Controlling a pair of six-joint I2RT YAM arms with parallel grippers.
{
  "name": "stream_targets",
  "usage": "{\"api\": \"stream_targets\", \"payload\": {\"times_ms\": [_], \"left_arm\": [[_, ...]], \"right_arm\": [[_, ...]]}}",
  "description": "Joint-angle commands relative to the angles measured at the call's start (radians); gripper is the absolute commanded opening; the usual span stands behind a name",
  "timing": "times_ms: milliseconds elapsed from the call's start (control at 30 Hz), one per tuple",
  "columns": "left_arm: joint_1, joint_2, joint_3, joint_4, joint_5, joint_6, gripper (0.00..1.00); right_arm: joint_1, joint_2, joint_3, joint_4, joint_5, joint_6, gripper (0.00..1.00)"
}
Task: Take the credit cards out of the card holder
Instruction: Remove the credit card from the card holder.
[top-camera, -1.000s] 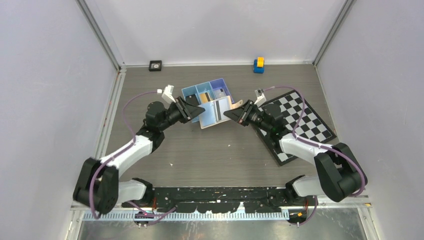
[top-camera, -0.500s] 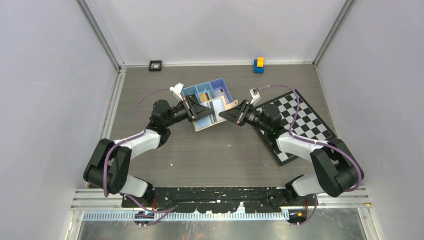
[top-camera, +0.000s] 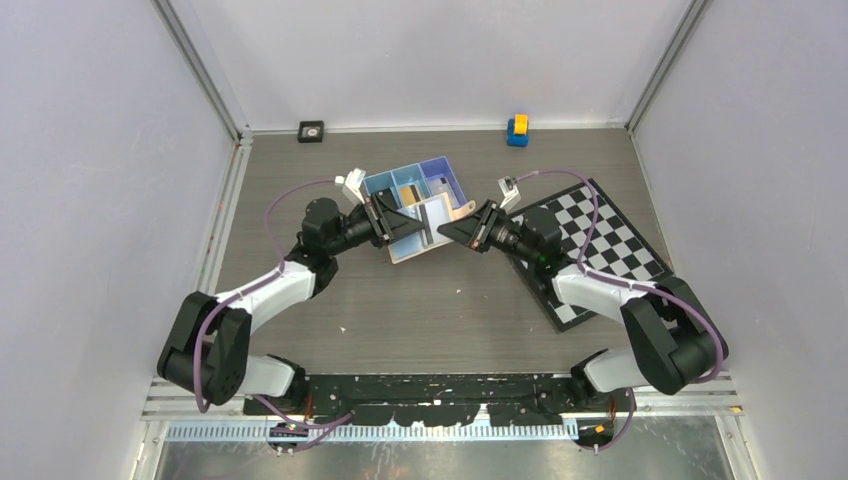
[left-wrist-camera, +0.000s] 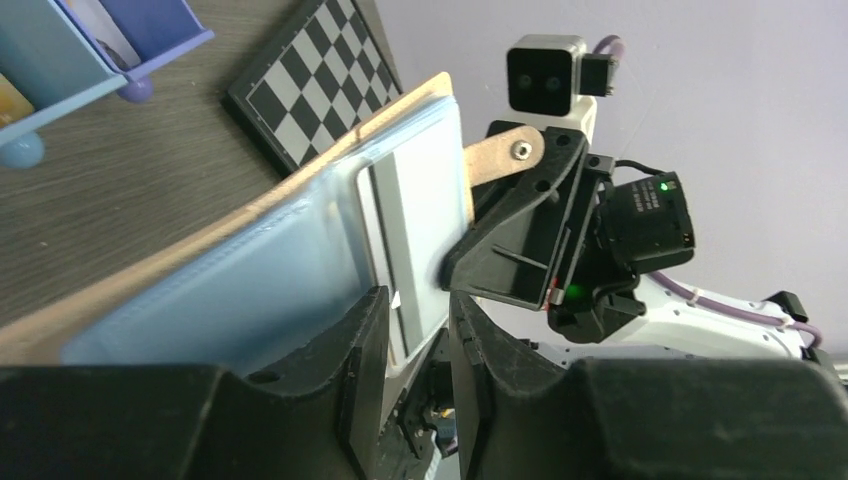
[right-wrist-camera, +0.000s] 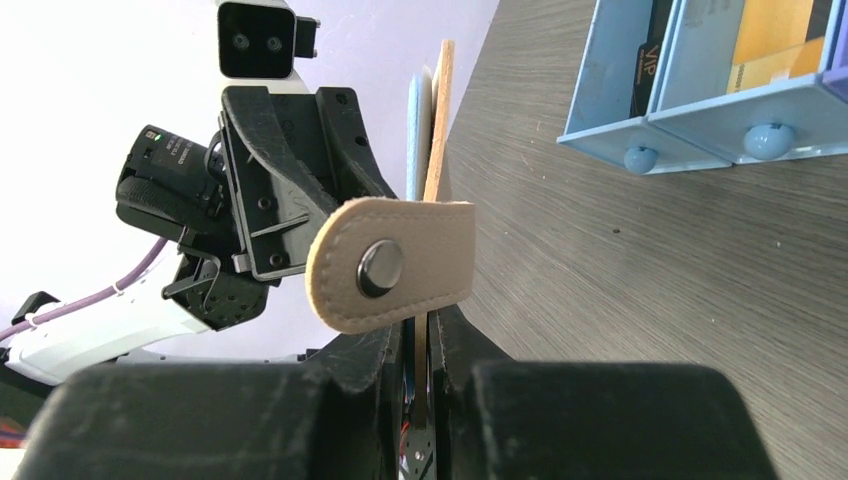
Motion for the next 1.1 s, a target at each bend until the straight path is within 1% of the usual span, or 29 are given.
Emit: {"api": "stream_targets", "payload": {"times_ms": [0, 233, 333, 467, 533, 600, 700, 967, 1067], "left_arm": [[-0.004, -0.042, 0.050, -0.103, -0.048, 0.075, 0.31], [-0.004, -0.008, 0.059, -0.081, -0.023, 0.056, 0.31], [-0.004, 0.001, 0.053, -0.028, 0.002, 0.032, 0.30], [-0.004, 0.013, 0.042, 0.081, 0.043, -0.012, 0.25], [-0.004, 0.018, 0.036, 0.133, 0.059, -0.031, 0.22], [-0.004, 0.020, 0.032, 0.172, 0.071, -0.043, 0.20], [-0.006, 0.020, 0.032, 0.184, 0.075, -0.046, 0.17], [-0.009, 0.034, 0.038, 0.200, 0.088, -0.059, 0.15], [-0.010, 0.041, 0.035, 0.234, 0.096, -0.075, 0.15]], "right_arm": [[0.004, -0.063, 0.027, 0.039, 0.021, -0.033, 0.00], [0.003, -0.032, 0.028, 0.093, -0.008, -0.003, 0.00], [0.004, -0.029, 0.030, 0.094, -0.013, -0.003, 0.01], [0.004, -0.015, 0.040, 0.082, -0.018, 0.000, 0.01], [0.004, -0.006, 0.051, 0.049, -0.018, -0.010, 0.02], [0.004, 0.005, 0.067, 0.010, -0.019, -0.025, 0.08], [0.004, 0.017, 0.072, 0.009, -0.030, -0.023, 0.13], [0.005, 0.039, 0.070, 0.096, -0.072, 0.023, 0.14], [0.005, 0.051, 0.074, 0.096, -0.078, 0.026, 0.15]]}}
